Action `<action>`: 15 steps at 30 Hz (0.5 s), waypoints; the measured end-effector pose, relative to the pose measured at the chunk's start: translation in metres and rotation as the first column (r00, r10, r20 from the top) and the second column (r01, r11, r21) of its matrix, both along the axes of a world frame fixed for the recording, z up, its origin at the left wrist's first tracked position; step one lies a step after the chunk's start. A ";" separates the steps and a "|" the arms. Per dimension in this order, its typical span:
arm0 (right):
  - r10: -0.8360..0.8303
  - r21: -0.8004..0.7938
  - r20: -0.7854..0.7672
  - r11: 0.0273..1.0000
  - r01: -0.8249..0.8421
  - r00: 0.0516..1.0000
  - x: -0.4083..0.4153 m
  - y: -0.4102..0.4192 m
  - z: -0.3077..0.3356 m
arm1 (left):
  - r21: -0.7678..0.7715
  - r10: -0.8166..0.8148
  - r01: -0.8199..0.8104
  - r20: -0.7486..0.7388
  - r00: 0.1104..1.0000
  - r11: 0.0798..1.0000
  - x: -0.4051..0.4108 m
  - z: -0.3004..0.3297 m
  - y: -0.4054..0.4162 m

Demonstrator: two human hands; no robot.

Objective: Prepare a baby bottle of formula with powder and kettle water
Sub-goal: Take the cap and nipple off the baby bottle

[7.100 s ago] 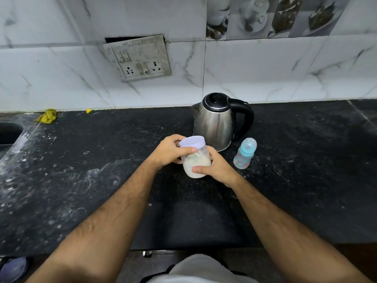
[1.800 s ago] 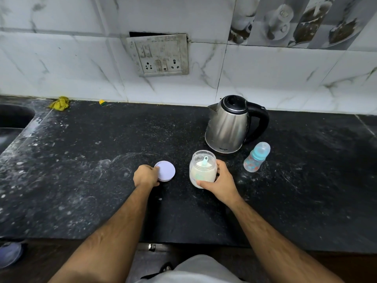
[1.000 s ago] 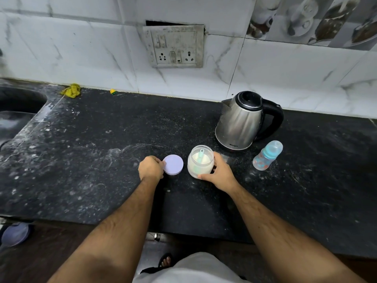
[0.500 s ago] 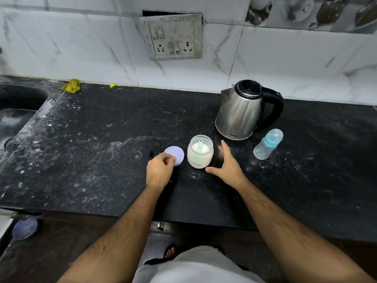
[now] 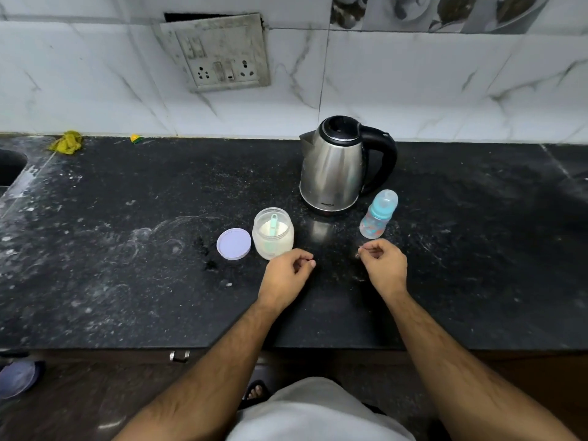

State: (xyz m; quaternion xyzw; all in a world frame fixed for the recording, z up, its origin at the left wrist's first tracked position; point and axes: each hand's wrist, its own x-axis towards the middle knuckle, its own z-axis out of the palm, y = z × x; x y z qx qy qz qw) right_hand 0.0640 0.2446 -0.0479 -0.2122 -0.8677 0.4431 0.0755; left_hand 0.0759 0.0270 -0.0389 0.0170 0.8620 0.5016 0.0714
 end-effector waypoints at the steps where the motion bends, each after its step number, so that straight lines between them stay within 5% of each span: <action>1: -0.020 0.000 -0.001 1.000 0.020 1.000 -0.001 0.006 0.002 | 0.000 -0.010 0.010 0.001 1.000 1.000 -0.005 0.001 0.008; 7: -0.038 0.012 0.037 0.999 0.037 0.999 -0.023 0.047 0.009 | -0.015 -0.037 0.038 0.028 0.999 0.999 -0.039 0.002 0.054; 15: 0.203 -0.080 0.057 0.977 -0.198 0.978 -0.059 0.072 0.006 | 0.050 -0.057 0.054 0.045 0.997 0.997 -0.080 0.018 0.105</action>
